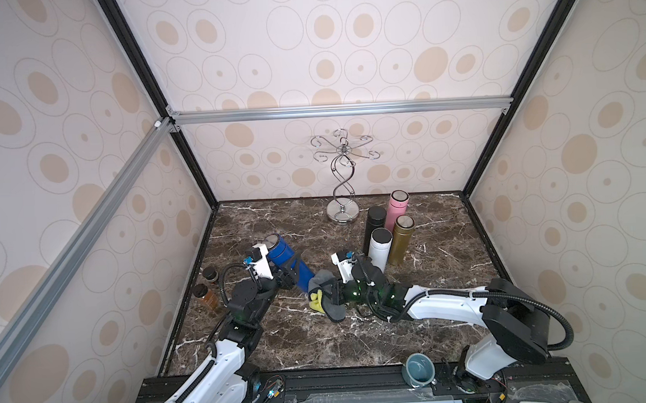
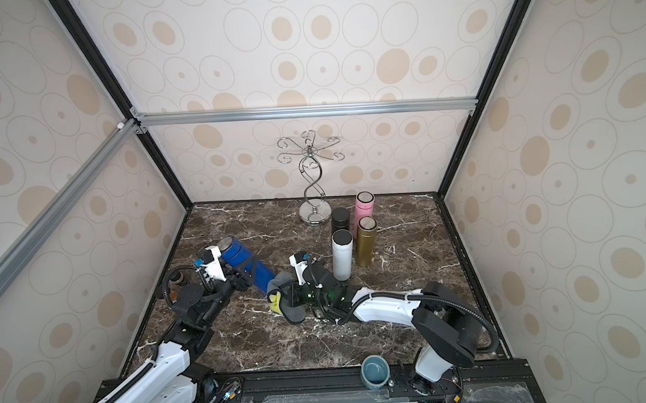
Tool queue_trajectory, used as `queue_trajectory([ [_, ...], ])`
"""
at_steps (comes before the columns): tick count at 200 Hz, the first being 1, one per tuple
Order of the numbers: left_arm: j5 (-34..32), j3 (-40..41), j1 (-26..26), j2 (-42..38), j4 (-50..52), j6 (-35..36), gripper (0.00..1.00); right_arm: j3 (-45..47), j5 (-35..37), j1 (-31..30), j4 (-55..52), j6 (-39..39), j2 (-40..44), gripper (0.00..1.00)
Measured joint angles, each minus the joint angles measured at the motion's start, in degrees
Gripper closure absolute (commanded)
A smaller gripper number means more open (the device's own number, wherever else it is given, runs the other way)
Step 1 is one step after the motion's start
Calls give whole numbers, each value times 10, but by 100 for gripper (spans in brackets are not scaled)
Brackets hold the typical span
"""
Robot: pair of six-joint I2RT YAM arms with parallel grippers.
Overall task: Wipe the surface of the thermos
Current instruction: Wipe the dirt from the surface of the thermos.
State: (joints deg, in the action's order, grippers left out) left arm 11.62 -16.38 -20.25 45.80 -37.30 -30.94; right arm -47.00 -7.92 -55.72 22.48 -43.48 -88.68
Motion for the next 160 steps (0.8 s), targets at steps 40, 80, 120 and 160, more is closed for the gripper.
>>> queue_trajectory([
  [40,41,34,-1,15,-96,-2,100,-46,33,1,-50,14,51,100],
  [80,98,94,-1,43,-209,-2,100,-120,38,19,-53,15,45,100],
  [120,142,109,-1,61,-292,-2,100,-149,30,38,-46,0,-26,100],
  [160,153,114,-1,56,-307,7,100,-109,19,38,-30,-31,-58,100],
])
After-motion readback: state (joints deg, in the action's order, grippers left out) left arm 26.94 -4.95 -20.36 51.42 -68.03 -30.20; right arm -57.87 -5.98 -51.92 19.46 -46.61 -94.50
